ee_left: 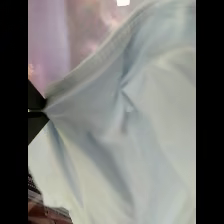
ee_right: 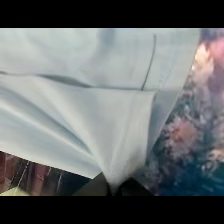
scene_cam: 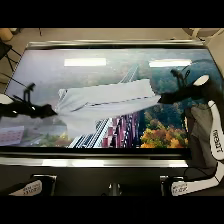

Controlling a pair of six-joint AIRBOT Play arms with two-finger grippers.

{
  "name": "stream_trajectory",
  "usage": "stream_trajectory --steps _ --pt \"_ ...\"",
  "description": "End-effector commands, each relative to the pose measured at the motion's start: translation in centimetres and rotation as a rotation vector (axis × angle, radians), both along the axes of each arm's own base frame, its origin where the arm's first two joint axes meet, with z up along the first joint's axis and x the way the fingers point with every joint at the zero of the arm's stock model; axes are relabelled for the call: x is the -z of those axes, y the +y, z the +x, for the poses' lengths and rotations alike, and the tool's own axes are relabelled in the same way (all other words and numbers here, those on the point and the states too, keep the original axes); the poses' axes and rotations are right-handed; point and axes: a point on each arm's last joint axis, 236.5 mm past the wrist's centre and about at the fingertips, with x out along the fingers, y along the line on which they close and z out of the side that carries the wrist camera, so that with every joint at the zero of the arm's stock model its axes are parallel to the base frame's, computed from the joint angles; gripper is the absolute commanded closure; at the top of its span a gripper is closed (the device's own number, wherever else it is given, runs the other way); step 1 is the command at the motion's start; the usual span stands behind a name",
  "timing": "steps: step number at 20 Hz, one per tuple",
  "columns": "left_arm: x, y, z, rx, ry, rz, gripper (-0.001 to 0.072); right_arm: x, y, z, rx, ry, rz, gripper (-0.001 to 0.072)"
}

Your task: Fold the shirts.

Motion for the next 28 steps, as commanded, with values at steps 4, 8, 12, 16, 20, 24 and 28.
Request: stream_trajectory --steps 4,8,12,16,20,24,28 --pt "-42.2 0.1 -2.1 -0.085 -1.072 0.207 0.0680 -36.4 -4.2 -3.4 0.008 -0.875 -0.479 0.0698" --pt "-57.0 -1.8 -14.5 -0.192 -1.535 0.196 0.0680 -50.4 -5.4 -16.2 0.191 -1.240 -0.695 0.0699" --pt "-57.9 -2.1 -18.4 -0.234 -1.571 0.190 0.0680 -52.8 -5.4 -21.9 0.236 -1.310 -0.757 0.0699" --pt "-55.7 -1.7 -17.6 -0.215 -1.483 0.239 0.0680 -51.2 -5.4 -21.0 0.213 -1.247 -0.748 0.0699" --pt "-51.0 0.1 -13.5 -0.248 -1.255 0.247 0.0680 -44.8 -6.2 -16.8 0.133 -1.002 -0.711 0.0698" --pt "-38.3 1.8 -4.6 -0.170 -0.806 0.235 0.0680 -31.6 -6.9 -9.3 -0.016 -0.565 -0.615 0.0701" --pt "-19.2 2.2 3.2 -0.084 -0.371 0.181 0.0680 -13.0 -4.7 -2.7 -0.194 -0.115 -0.538 0.0701"
